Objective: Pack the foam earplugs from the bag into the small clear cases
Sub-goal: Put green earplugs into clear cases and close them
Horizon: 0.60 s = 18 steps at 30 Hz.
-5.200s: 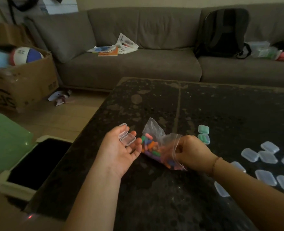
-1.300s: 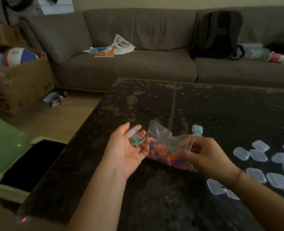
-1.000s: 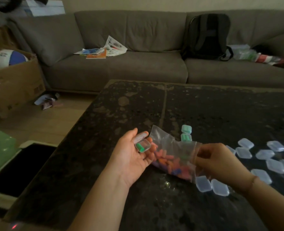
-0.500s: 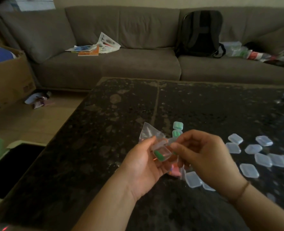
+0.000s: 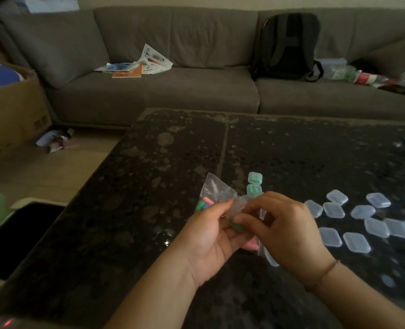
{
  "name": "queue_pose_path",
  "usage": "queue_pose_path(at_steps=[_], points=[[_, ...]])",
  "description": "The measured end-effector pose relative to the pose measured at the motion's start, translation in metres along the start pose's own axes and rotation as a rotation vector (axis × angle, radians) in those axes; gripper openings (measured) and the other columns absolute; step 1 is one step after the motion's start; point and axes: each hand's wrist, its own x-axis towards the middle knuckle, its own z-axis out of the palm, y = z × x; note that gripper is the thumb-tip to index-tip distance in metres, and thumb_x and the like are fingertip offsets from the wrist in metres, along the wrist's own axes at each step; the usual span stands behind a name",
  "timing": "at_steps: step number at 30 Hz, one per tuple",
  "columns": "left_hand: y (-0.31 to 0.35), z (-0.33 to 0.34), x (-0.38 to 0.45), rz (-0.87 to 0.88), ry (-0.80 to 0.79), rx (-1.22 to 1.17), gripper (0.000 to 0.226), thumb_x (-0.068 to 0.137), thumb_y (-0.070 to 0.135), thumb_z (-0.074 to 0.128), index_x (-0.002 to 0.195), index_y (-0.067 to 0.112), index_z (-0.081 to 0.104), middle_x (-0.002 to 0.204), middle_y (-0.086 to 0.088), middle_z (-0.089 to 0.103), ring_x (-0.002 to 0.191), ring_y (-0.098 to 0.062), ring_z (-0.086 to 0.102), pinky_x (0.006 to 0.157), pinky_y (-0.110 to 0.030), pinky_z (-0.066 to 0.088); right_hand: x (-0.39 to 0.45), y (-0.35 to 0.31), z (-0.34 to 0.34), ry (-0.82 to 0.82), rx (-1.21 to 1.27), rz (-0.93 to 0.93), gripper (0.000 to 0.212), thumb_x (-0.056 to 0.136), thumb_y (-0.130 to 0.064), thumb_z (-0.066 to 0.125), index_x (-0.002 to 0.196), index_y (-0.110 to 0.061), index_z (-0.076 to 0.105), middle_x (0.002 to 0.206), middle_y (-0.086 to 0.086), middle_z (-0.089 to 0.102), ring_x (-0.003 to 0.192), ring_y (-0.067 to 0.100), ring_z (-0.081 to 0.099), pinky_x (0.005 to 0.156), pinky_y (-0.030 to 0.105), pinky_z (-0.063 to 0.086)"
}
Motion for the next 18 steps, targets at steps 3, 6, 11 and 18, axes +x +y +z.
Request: queue_pose_path(at_steps=[3, 6, 11, 18], points=[[0.004, -0.001, -0.001, -0.010, 0.006, 0.002, 0.036, 0.105, 0.024, 0.046, 0.123, 0.004, 0.071, 0.113, -0.019, 0.076, 0.103, -0.027, 0.075, 0.088, -0.037, 0.062, -0.002, -0.002, -0.007, -0.029, 0.181, 0.070, 0.006, 0.080, -0.046, 0.058, 0.086, -0.046, 0.059, 0.080, -0.024, 0.062, 0.072, 0.002, 0.064, 0.056, 0.019, 0.053], [0.005, -0.002, 0.000, -0.008, 0.019, 0.015, 0.033, 0.105, 0.021, 0.049, 0.126, 0.005, 0.067, 0.113, -0.020, 0.076, 0.105, -0.029, 0.075, 0.090, -0.039, 0.061, -0.004, 0.003, -0.010, 0.032, 0.346, 0.181, 0.022, 0.085, -0.015, 0.061, 0.088, -0.037, 0.065, 0.089, -0.020, 0.068, 0.062, 0.014, 0.067, 0.055, 0.033, 0.058], [0.003, -0.002, 0.001, 0.033, 0.018, 0.103, 0.025, 0.102, 0.004, 0.052, 0.125, 0.007, 0.062, 0.110, -0.019, 0.076, 0.101, -0.030, 0.076, 0.079, -0.034, 0.063, -0.004, 0.004, -0.010, 0.025, 0.411, 0.219, 0.029, 0.089, -0.003, 0.054, 0.088, -0.029, 0.067, 0.081, -0.011, 0.070, 0.050, 0.016, 0.061, 0.044, 0.027, 0.050], [-0.001, 0.008, -0.001, 0.229, 0.002, 0.357, 0.049, 0.103, 0.004, 0.051, 0.129, 0.046, 0.054, 0.127, 0.005, 0.069, 0.104, -0.014, 0.074, 0.080, -0.033, 0.062, 0.001, 0.001, -0.014, -0.107, 0.520, 0.282, 0.012, 0.093, -0.017, 0.057, 0.093, -0.023, 0.068, 0.081, -0.009, 0.072, 0.062, 0.002, 0.068, 0.050, 0.010, 0.047]])
